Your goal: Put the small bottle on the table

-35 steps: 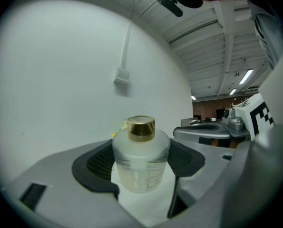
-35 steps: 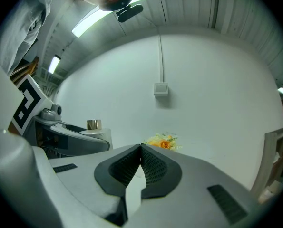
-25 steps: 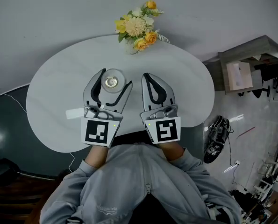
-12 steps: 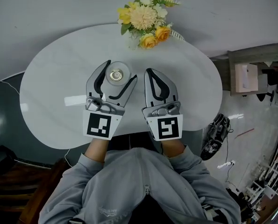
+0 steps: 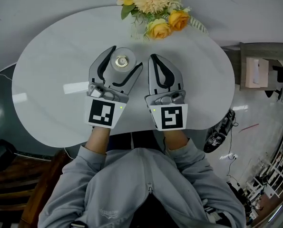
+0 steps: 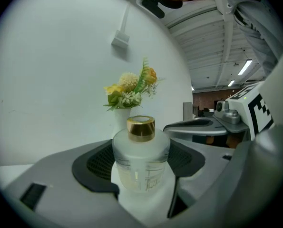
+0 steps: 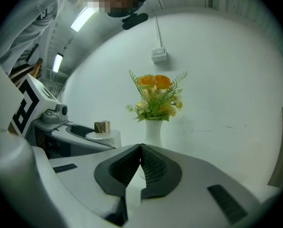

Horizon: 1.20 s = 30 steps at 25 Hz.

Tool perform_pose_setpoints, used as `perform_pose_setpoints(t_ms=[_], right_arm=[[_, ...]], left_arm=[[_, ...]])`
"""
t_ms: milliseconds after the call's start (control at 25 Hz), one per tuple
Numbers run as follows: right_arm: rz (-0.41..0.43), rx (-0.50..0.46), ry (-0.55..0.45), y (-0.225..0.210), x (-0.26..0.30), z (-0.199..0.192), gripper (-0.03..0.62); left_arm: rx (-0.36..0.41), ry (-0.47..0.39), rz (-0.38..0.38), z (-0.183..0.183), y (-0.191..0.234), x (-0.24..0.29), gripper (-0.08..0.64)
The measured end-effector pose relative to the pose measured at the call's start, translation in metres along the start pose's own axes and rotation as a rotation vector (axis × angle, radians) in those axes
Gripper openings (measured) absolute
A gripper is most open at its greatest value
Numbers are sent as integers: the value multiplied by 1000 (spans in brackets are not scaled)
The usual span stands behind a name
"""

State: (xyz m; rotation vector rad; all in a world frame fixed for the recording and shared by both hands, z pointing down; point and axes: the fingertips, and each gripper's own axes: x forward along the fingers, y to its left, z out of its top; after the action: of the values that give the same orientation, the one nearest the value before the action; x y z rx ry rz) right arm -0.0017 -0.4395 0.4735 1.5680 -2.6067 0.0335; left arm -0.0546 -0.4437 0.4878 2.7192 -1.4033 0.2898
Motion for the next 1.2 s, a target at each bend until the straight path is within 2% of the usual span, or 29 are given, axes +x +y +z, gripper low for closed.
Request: perform_pose_setpoints(t_ms=[80, 560, 720, 1200], right_arm=[[-4, 2, 8, -2, 3, -9, 26], [-3, 9, 45, -9, 22, -45, 26], [0, 19, 61, -9, 23, -53, 26], [7, 31, 74, -7, 28, -62, 26]], left_arm=[[15, 15, -10, -9, 0, 5, 331], [-4, 75, -22, -53, 3, 31, 331], [-27, 127, -31, -67, 1, 35, 331], [-23, 191, -38, -90, -1, 43, 331]])
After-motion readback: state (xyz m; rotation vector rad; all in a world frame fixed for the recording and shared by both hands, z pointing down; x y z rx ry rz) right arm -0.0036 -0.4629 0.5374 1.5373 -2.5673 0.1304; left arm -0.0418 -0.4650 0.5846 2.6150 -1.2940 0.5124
